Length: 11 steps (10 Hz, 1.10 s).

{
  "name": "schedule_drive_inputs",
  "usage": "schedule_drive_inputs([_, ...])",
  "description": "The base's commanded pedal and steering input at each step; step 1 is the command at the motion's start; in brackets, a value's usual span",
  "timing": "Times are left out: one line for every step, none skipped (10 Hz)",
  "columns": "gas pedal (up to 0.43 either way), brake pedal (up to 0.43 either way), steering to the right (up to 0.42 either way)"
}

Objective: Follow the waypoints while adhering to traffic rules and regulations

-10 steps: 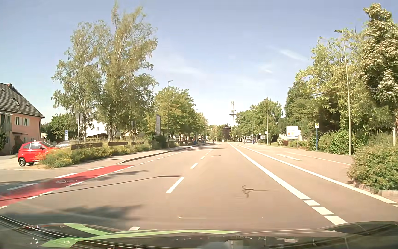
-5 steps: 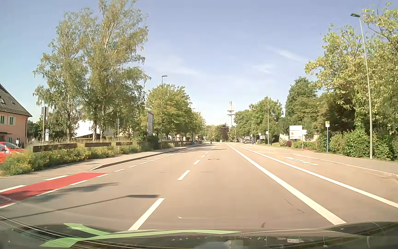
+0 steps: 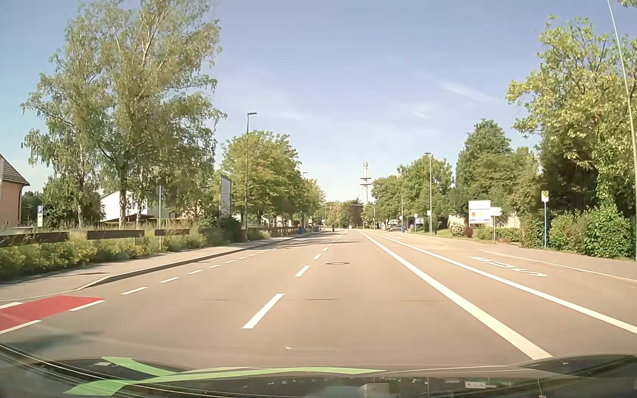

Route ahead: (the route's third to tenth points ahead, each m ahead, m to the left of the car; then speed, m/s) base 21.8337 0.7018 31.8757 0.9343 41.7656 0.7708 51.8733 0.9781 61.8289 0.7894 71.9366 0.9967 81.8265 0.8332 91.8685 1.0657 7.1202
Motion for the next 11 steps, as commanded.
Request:
schedule_drive_inputs([0.059, 0.000, 0.009])
schedule_drive_inputs([0.067, 0.000, 0.008])
schedule_drive_inputs([0.067, 0.000, 0.006])
schedule_drive_inputs([0.067, 0.000, 0.006])
schedule_drive_inputs([0.079, 0.000, 0.005])
schedule_drive_inputs([0.079, 0.000, 0.005])
schedule_drive_inputs([0.079, 0.000, 0.005])
schedule_drive_inputs([0.079, 0.000, 0.004])
schedule_drive_inputs([0.079, 0.000, 0.003])
schedule_drive_inputs([0.079, 0.000, 0.003])
schedule_drive_inputs([0.079, 0.000, 0.002])
